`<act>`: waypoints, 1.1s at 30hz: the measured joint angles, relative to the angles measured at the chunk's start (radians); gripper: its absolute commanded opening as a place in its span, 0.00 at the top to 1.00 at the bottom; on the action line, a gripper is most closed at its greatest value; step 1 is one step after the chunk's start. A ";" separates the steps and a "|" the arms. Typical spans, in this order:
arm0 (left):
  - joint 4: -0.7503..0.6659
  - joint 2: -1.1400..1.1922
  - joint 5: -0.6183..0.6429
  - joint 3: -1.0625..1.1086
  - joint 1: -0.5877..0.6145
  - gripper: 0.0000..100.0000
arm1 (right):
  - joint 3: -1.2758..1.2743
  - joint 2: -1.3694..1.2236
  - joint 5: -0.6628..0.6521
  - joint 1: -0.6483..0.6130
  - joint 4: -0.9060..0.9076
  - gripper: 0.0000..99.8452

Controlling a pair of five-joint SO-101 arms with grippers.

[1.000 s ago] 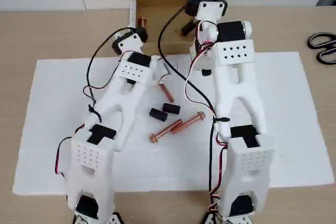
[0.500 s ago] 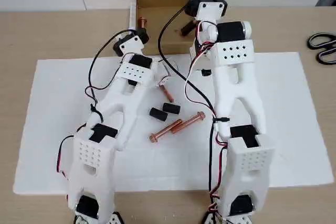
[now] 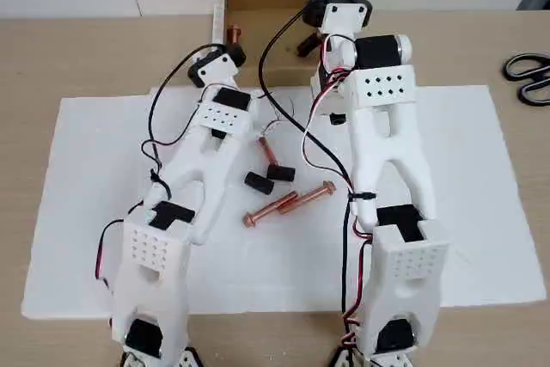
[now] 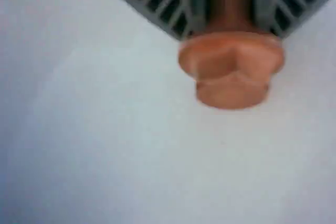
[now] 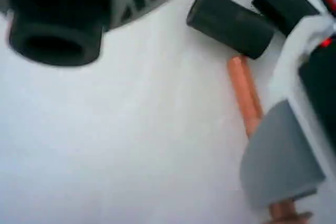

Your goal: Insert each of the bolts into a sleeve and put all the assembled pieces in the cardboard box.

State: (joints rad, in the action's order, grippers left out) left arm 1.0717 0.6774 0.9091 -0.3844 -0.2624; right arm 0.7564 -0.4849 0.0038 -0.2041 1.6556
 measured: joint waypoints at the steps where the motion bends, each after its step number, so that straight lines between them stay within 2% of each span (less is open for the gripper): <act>1: 0.003 0.005 -0.002 -0.034 0.000 0.99 | 0.000 0.000 0.000 0.000 0.000 1.00; 7: 0.173 0.005 -0.034 -0.279 0.000 0.99 | 0.000 0.000 0.000 0.000 0.000 1.00; 15: 0.585 0.005 -0.299 -0.640 0.003 0.99 | 0.000 0.000 0.000 0.000 0.000 1.00; 19: 0.657 0.005 -0.483 -0.766 0.032 0.99 | 0.000 0.000 0.000 0.000 0.000 1.00; 26: 0.663 -0.178 -0.572 -0.750 0.069 0.99 | 0.000 0.100 0.000 0.005 0.017 1.00; 33: 0.663 -0.526 -0.609 -0.471 0.068 0.99 | 0.000 0.399 0.000 0.005 0.018 1.00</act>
State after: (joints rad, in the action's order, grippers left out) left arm 1.7346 0.1511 0.3000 -0.8554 -0.1949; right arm 0.7564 -0.0859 0.0038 -0.1995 1.6740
